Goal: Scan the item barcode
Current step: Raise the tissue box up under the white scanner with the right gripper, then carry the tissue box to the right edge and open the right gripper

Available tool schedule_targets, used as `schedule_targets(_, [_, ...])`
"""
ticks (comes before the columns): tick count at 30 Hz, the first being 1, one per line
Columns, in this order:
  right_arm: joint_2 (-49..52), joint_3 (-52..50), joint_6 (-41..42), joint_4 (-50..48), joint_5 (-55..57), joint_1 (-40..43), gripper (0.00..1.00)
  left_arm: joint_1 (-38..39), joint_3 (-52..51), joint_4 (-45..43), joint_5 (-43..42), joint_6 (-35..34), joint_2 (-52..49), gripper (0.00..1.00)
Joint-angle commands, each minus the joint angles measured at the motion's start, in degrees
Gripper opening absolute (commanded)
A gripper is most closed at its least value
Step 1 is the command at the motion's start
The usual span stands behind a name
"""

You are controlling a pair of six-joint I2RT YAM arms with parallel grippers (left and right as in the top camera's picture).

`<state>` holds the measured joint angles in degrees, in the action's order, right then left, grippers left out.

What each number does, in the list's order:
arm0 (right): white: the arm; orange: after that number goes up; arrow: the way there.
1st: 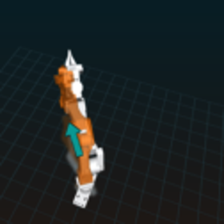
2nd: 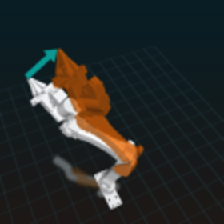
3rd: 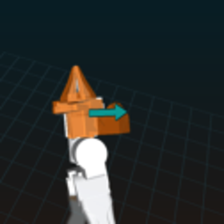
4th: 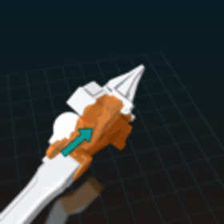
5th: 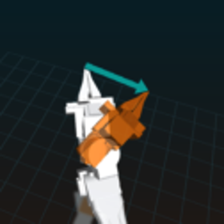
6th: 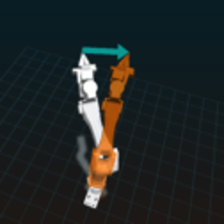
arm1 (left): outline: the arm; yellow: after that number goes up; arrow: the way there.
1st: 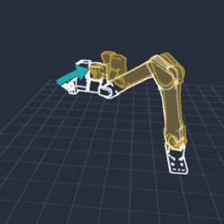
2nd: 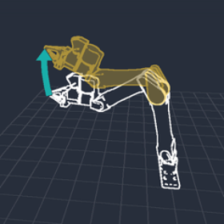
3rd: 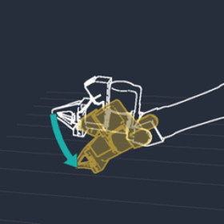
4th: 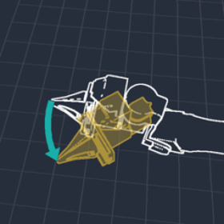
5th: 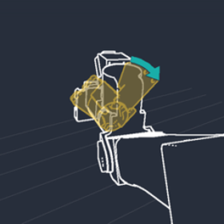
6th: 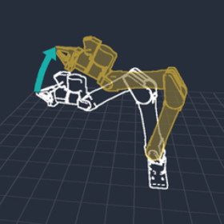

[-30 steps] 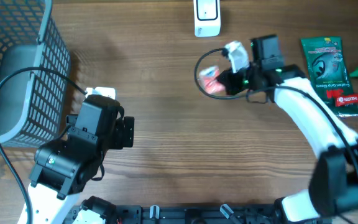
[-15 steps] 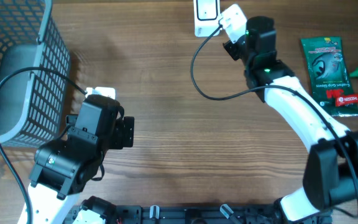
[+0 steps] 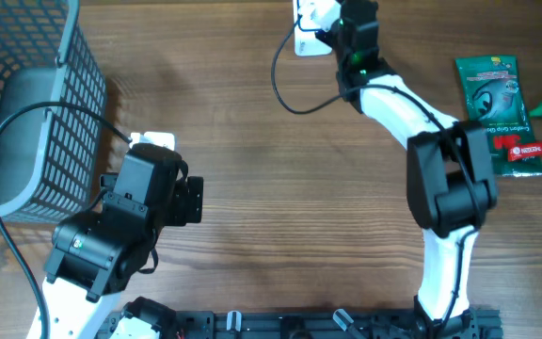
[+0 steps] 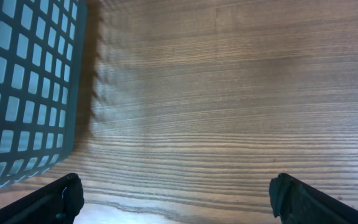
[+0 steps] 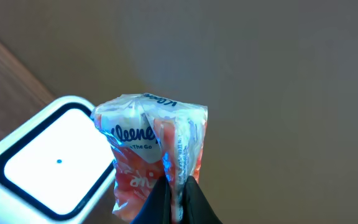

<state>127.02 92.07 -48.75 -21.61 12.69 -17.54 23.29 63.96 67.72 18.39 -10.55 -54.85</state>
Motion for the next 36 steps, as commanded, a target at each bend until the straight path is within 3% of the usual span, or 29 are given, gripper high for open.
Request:
schedule_targets(1, [4.9, 3.9, -2.1, 0.4, -2.5, -0.1, 0.05, 0.1, 0.0, -0.2, 0.5, 0.7, 0.1, 1.00])
schedule_targets(9, [7.7, 3.9, -2.9, -1.8, -3.5, -0.7, 0.04, 0.1, 0.0, -0.2, 0.5, 0.7, 0.1, 1.00])
schedule_targets(14, [5.1, 4.4, 9.7, -3.2, 6.6, -0.5, 0.04, 0.1, 0.0, -0.2, 0.5, 0.7, 0.1, 1.00])
schedule_targets(19, [-5.2, 4.4, 26.6, 15.7, 16.2, 3.1, 0.04, 0.1, 0.0, -0.2, 0.5, 0.7, 0.1, 1.00])
schedule_targets(24, [-17.0, 4.3, 59.9, 45.5, 17.5, 12.2, 0.04, 0.1, 0.0, -0.2, 0.5, 0.7, 0.1, 1.00])
schedule_targets(28, [-18.8, 4.2, 74.3, 60.5, 20.0, 21.1, 0.04, 0.1, 0.0, -0.2, 0.5, 0.7, 0.1, 1.00])
schedule_targets(32, [-18.6, -0.6, 81.4, 63.5, 17.6, 31.2, 0.04, 0.1, 0.0, -0.2, 0.5, 0.7, 0.1, 1.00])
schedule_targets(36, [-18.6, -6.1, 83.4, 61.8, 17.3, 39.8, 0.04, 0.1, 0.0, -0.2, 0.5, 0.7, 0.1, 1.00])
